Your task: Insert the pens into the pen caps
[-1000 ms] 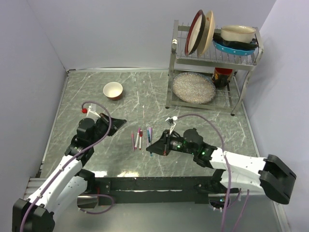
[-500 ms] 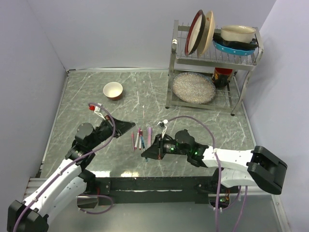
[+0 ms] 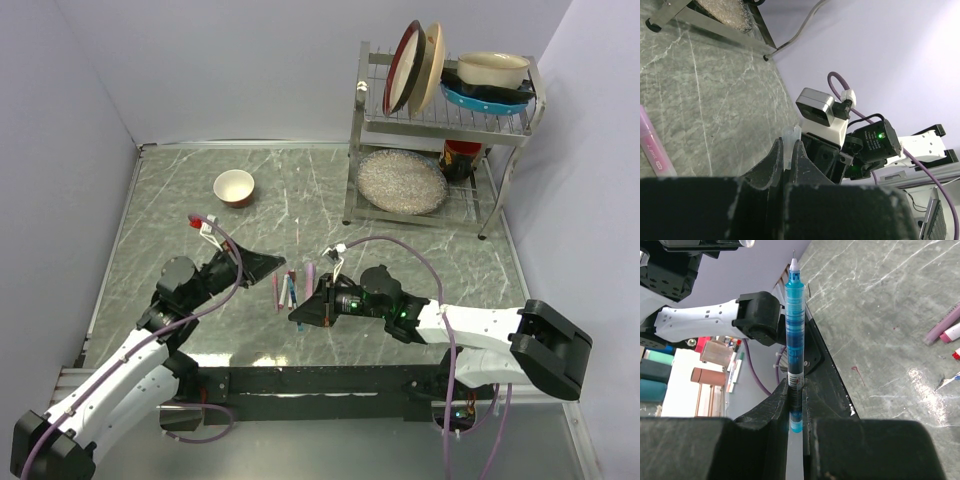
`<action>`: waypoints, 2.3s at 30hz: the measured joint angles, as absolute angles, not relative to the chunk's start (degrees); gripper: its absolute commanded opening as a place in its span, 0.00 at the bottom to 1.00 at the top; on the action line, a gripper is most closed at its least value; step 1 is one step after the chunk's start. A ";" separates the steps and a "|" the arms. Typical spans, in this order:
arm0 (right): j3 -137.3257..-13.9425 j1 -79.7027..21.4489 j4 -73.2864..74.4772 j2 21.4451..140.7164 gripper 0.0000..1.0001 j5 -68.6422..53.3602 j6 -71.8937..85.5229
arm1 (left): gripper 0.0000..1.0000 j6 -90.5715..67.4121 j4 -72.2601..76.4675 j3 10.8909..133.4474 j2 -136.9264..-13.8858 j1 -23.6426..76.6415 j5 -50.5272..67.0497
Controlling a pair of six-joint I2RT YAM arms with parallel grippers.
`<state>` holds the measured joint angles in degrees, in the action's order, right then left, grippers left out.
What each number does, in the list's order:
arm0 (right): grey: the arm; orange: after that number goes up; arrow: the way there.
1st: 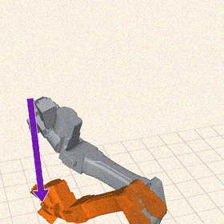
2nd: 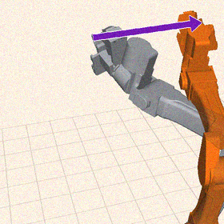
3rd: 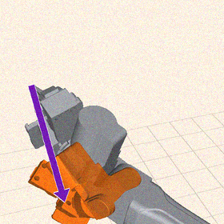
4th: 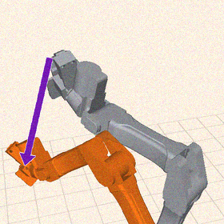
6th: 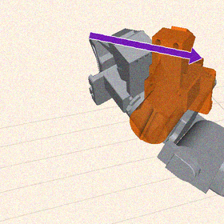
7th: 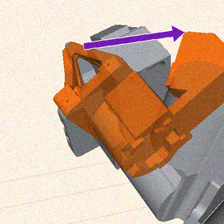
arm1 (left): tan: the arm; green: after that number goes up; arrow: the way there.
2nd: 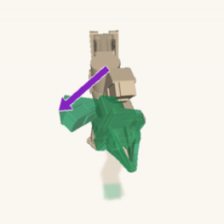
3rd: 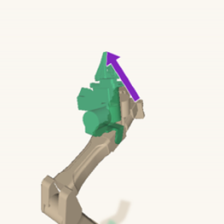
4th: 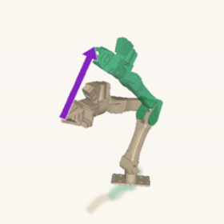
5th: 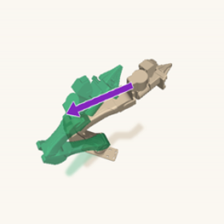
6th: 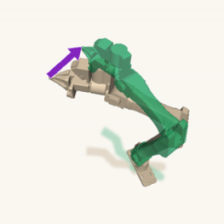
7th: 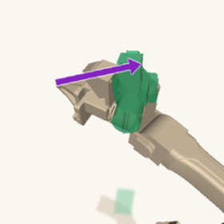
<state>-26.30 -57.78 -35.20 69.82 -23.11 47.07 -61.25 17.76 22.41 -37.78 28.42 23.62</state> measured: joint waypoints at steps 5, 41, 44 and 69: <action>-26.30 -57.78 -35.18 69.80 0.00 -22.96 47.09 | 0.01 -60.66 17.69 22.41 -38.13 28.86 22.63; -28.58 -58.19 -31.62 67.92 0.00 -20.25 47.00 | 0.01 -58.63 17.45 20.95 -36.58 30.09 22.41; -29.15 -58.33 -28.93 67.44 0.00 -19.84 46.28 | 0.01 -57.17 16.12 21.15 -36.62 30.09 23.07; -33.74 -58.24 -21.82 62.67 0.00 -17.32 40.82 | 0.62 -52.60 10.63 25.71 -38.22 30.48 26.61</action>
<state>-33.74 -58.24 -21.82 62.67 -17.32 40.82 -52.60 10.63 25.71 -38.22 30.48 26.61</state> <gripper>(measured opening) 0.154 0.598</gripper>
